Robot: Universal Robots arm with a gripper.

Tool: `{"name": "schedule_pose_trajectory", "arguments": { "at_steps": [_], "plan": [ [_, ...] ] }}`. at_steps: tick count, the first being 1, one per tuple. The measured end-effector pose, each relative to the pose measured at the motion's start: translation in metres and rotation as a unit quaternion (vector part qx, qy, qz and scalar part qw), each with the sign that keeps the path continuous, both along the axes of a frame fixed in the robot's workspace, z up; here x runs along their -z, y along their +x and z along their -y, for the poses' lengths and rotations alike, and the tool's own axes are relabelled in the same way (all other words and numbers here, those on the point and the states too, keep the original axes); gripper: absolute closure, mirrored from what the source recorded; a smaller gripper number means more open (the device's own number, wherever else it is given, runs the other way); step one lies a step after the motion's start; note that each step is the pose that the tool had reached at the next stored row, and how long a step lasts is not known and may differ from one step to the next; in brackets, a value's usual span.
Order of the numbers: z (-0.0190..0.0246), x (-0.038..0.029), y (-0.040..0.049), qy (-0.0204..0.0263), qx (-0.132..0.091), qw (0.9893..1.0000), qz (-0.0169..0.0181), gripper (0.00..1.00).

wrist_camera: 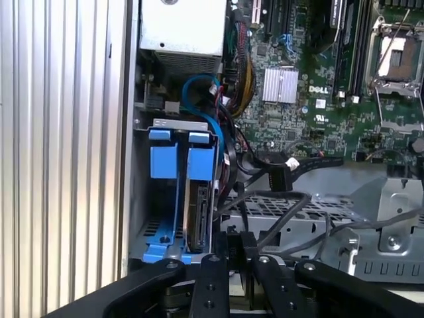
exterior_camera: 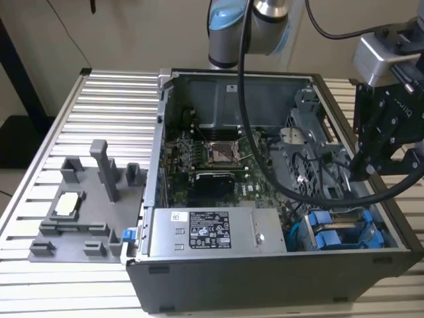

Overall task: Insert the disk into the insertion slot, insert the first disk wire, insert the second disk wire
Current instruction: 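Insert the first disk wire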

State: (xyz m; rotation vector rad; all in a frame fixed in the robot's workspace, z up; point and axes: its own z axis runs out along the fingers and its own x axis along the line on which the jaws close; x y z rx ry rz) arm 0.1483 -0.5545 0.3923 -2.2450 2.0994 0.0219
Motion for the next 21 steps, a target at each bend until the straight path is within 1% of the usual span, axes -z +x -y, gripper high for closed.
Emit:
{"name": "schedule_pose_trajectory", "arguments": {
  "at_steps": [4, 12, 13, 16, 21],
  "plan": [
    [0.0006, 0.005, 0.002, -0.0002, 0.004, 1.0, -0.0023, 0.81],
    [0.0028, 0.0154, 0.0062, -0.0002, 0.01, 0.9999, -0.0053, 0.81],
    [0.0032, 0.0163, 0.0067, -0.0002, 0.01, 0.9999, -0.0062, 0.81],
    [0.0046, 0.0191, 0.0087, -0.0002, 0.012, 0.9999, -0.0103, 0.81],
    [0.0076, 0.0247, 0.0115, -0.0003, 0.014, 0.9998, -0.0137, 0.81]
  ]
}}
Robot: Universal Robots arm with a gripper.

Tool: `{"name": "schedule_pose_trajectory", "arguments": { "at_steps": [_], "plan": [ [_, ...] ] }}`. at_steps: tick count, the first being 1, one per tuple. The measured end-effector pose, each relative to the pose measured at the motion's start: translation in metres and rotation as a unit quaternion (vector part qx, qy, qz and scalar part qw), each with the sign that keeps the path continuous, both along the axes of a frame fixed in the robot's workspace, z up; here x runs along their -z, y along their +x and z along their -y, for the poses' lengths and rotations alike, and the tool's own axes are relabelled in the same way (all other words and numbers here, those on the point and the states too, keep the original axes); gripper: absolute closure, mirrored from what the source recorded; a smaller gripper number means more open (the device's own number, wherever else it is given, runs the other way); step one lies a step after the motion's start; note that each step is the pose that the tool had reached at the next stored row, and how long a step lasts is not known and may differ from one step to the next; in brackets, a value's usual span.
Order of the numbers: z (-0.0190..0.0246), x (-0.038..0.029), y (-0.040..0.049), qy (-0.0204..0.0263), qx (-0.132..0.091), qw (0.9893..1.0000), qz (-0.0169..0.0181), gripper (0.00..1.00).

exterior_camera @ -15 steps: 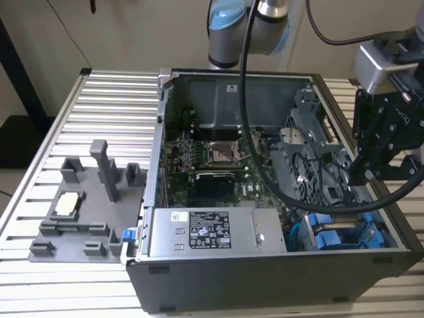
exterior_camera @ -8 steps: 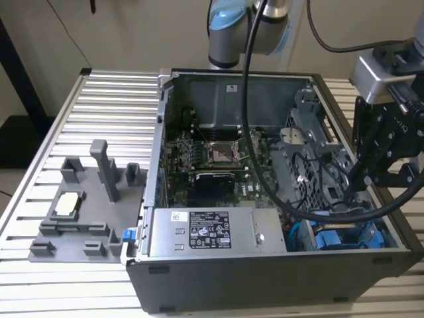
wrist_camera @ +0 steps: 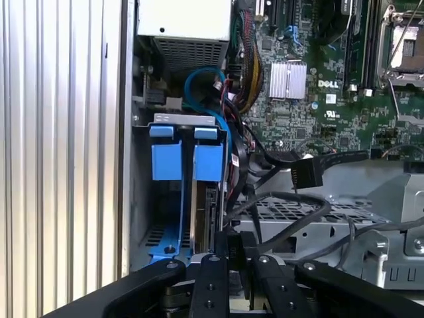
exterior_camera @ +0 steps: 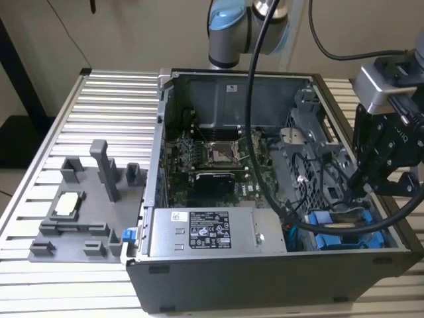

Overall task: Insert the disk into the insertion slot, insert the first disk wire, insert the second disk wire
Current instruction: 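Insert the first disk wire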

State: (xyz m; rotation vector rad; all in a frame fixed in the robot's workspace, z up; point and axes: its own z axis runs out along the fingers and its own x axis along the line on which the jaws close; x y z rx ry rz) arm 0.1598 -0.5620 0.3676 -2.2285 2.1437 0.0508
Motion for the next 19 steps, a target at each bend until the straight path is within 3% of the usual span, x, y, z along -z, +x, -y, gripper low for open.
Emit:
{"name": "schedule_pose_trajectory", "arguments": {
  "at_steps": [4, 7, 19],
  "plan": [
    [0.002, 0.0027, 0.0013, 0.0001, 0.002, 1.0, -0.0058, 0.81],
    [0.0034, 0.0055, 0.0029, 0.0001, 0.004, 1.0, -0.0083, 0.81],
    [0.0105, 0.0153, 0.0084, 0.0002, 0.014, 0.9998, -0.0112, 0.81]
  ]
}}
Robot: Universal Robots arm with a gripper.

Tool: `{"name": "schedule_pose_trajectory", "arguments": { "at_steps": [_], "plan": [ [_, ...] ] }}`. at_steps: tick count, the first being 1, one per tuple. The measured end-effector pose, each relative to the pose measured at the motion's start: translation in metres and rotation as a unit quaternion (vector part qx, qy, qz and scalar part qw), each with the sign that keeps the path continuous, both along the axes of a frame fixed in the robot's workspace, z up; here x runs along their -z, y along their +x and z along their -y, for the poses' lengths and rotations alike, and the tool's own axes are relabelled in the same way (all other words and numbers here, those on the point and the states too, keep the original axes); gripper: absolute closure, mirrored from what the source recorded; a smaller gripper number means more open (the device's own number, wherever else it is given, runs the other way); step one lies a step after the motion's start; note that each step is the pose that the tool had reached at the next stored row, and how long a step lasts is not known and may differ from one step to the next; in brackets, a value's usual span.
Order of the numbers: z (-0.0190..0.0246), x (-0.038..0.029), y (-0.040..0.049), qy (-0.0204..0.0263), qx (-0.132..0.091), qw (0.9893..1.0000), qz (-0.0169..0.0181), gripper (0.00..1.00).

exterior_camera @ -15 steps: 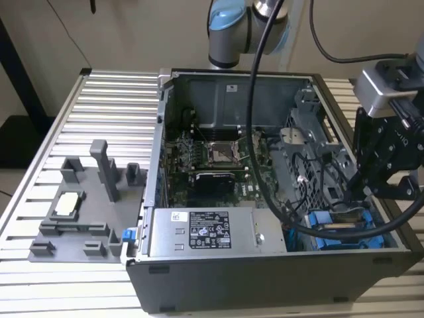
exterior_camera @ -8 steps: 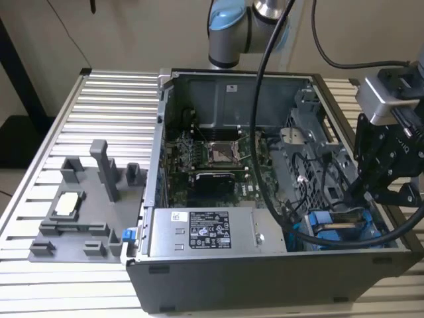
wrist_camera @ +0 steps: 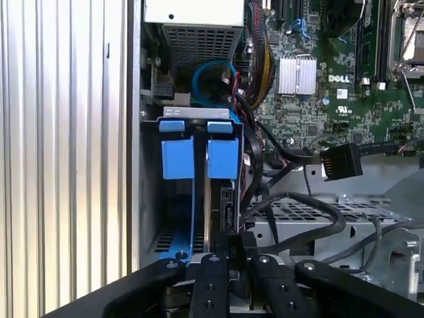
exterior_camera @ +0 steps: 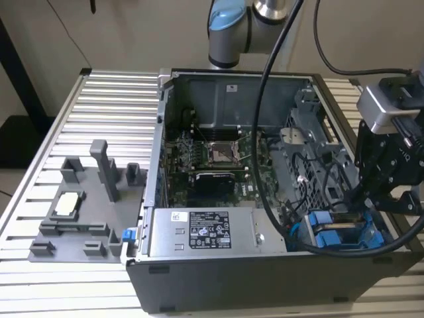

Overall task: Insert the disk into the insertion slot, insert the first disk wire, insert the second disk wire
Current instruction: 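Insert the first disk wire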

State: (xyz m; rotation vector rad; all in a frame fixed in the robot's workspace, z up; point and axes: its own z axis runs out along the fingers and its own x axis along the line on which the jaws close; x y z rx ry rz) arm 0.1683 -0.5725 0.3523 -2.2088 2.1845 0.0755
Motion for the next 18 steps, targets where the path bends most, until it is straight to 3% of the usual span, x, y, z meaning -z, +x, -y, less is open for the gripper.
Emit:
{"name": "schedule_pose_trajectory", "arguments": {
  "at_steps": [18],
  "plan": [
    [-0.0001, 0.0106, 0.0027, 0.0, 0.004, 1.0, 0.0, 0.81]
  ]
}}
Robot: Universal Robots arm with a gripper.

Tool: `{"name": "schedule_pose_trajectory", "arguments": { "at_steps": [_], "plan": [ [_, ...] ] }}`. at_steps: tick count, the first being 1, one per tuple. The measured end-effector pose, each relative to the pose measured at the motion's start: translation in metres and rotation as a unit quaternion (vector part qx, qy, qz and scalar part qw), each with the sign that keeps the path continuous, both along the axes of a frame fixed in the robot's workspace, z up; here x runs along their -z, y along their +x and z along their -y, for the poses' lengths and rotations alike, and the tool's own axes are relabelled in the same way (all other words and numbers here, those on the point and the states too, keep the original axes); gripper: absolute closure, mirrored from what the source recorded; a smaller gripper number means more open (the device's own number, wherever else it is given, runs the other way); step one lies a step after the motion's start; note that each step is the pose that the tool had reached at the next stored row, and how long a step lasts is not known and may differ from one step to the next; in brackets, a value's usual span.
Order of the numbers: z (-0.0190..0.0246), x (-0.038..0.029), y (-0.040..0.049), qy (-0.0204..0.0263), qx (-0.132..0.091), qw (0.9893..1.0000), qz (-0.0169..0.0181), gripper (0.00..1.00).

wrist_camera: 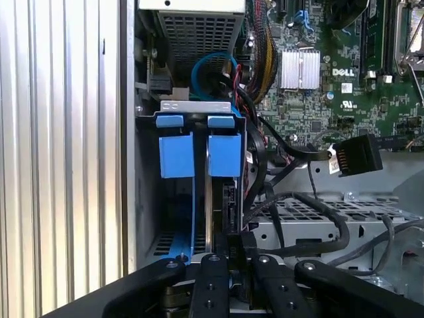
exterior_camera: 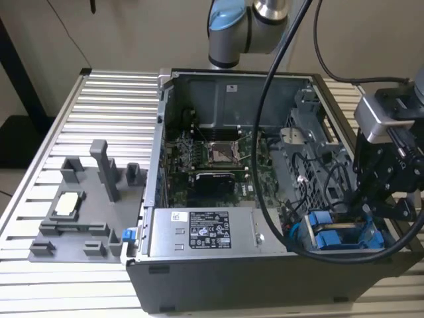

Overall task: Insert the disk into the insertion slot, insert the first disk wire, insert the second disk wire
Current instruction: 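Insert the first disk wire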

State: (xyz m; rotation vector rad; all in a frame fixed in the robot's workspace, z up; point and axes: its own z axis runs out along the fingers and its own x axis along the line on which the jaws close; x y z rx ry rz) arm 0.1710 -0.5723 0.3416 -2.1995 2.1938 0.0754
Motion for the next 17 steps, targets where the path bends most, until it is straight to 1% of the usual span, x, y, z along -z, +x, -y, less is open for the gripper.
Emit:
{"name": "schedule_pose_trajectory", "arguments": {
  "at_steps": [8, 12, 15, 17],
  "plan": [
    [-0.0006, 0.0022, 0.0001, -0.0001, 0.006, 1.0, -0.0001, 0.81],
    [-0.0006, 0.0054, 0.0, 0.0, 0.011, 0.9999, -0.0001, 0.81],
    [-0.0006, 0.0078, 0.0, -0.0008, 0.012, 0.9999, 0.0, 0.81],
    [-0.0005, 0.0083, 0.0, -0.0004, 0.013, 0.9999, -0.0001, 0.81]
  ]
}}
